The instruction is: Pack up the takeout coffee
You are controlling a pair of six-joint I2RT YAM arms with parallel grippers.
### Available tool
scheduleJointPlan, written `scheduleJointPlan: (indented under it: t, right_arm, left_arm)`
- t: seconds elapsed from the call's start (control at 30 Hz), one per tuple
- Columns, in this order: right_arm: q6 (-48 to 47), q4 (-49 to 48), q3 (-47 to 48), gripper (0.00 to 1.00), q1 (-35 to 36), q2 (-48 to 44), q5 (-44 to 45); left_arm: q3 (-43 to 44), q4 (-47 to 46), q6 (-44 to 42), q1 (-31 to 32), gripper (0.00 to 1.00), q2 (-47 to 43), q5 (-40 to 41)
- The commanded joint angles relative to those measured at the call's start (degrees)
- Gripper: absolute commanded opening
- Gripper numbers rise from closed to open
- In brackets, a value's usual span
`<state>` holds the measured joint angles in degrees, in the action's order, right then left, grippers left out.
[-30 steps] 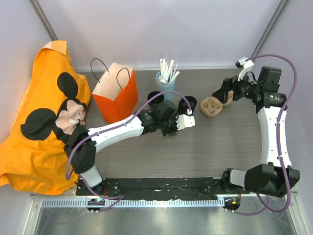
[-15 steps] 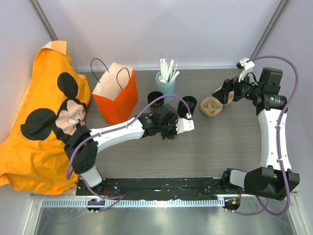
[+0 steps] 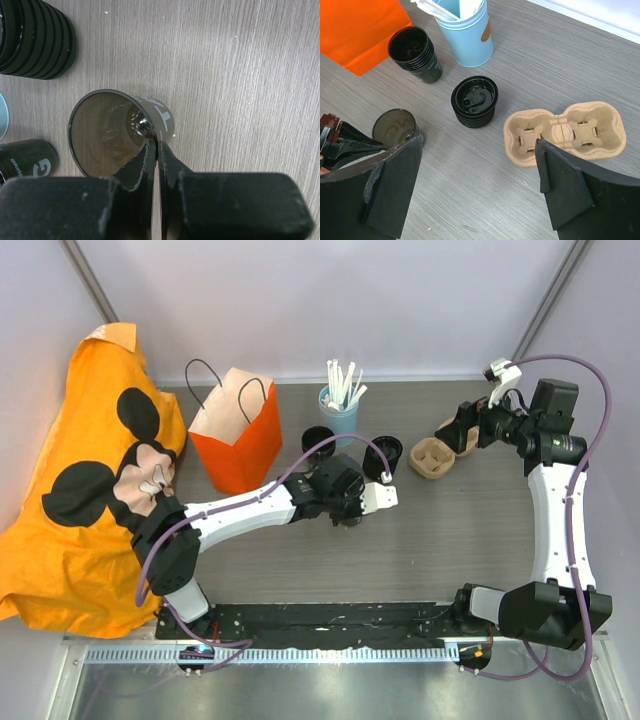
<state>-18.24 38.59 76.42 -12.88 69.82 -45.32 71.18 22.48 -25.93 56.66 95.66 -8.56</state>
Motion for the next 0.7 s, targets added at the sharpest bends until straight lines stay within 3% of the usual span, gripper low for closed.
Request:
scheduleJointPlan:
  t: [0.0, 0.23, 0.43, 0.5, 0.67]
  right_arm:
    - [0.0, -2.3, -0.1, 1.00, -0.2, -2.1, -1.2]
    - [0.0, -2.5, -0.4, 1.00, -0.3, -2.2, -1.2]
    - [0.0, -2.5, -0.6, 1.00, -0.4, -2.1, -1.3]
    - [0.1, -2.5, -0.4, 1.00, -0.4, -2.2, -1.4]
    - [0.4, -2.7, -0.5, 1.00, -0.4, -2.1, -1.7]
  left_arm:
    - [-0.4, -2.5, -0.1, 0.4, 0.09, -1.7, -0.3]
    - [0.0, -1.7, -0.1, 0.5, 0.12, -1.9, -0.8]
    - [0.3, -0.6, -0.7, 0.5, 0.17, -2.3, -1.2]
    - [0.5, -0.3, -0.9, 0.5, 0.23, -2.4, -1.5]
    - [1.2, 1.3, -1.6, 0.5, 0.25, -2.8, -2.3]
